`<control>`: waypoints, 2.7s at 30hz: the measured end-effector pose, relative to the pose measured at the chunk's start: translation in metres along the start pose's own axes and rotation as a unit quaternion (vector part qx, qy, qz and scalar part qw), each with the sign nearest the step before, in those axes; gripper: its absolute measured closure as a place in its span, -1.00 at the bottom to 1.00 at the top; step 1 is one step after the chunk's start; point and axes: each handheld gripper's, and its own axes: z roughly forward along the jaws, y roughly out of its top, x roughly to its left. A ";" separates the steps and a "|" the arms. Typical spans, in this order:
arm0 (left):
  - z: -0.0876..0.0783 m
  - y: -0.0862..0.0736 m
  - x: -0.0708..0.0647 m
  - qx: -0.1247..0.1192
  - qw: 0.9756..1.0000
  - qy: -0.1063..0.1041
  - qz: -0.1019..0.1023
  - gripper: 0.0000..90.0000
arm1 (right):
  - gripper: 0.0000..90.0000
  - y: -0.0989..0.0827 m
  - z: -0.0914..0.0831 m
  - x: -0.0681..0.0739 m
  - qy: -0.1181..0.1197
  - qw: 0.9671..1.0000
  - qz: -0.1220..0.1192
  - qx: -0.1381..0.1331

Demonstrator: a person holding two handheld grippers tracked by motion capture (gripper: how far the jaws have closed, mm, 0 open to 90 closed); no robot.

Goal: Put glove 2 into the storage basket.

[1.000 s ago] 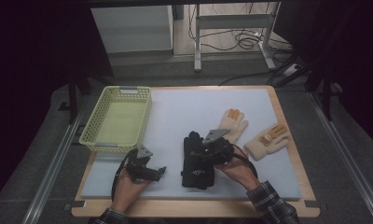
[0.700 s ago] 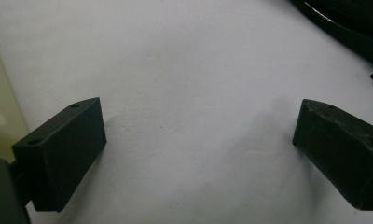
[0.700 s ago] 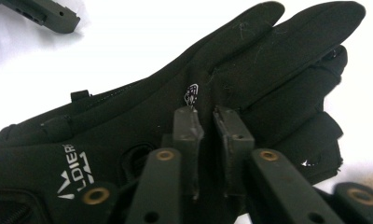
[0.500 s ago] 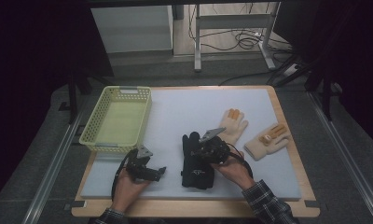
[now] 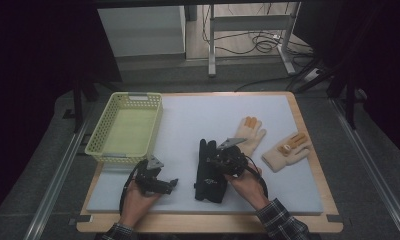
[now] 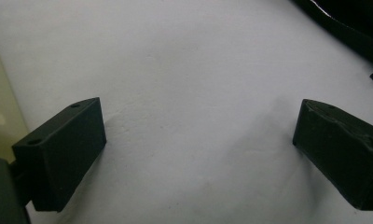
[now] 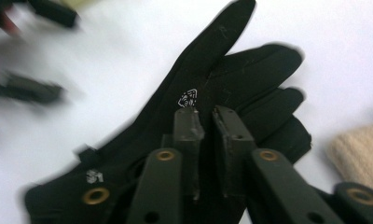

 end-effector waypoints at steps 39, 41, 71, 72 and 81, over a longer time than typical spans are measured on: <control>-0.001 0.000 0.001 -0.001 1.000 -0.002 -0.001 -0.93 | 0.60 -0.067 -0.026 -0.013 0.051 0.998 -0.034 -0.008; -0.002 0.000 0.001 0.001 1.000 -0.004 0.000 -0.92 | 0.60 -0.072 -0.027 -0.009 0.060 0.997 -0.038 -0.007; -0.013 -0.014 0.012 0.006 1.000 0.002 -0.001 -0.99 | 0.53 -0.030 0.034 0.023 0.044 0.995 -0.076 -0.044; -0.013 -0.014 0.012 0.006 1.000 0.002 -0.001 -0.99 | 0.53 -0.028 0.036 0.023 0.043 0.995 -0.078 -0.044; -0.013 -0.014 0.012 0.004 1.000 0.003 0.000 -0.99 | 0.17 -0.025 0.037 0.023 0.047 0.994 -0.086 -0.038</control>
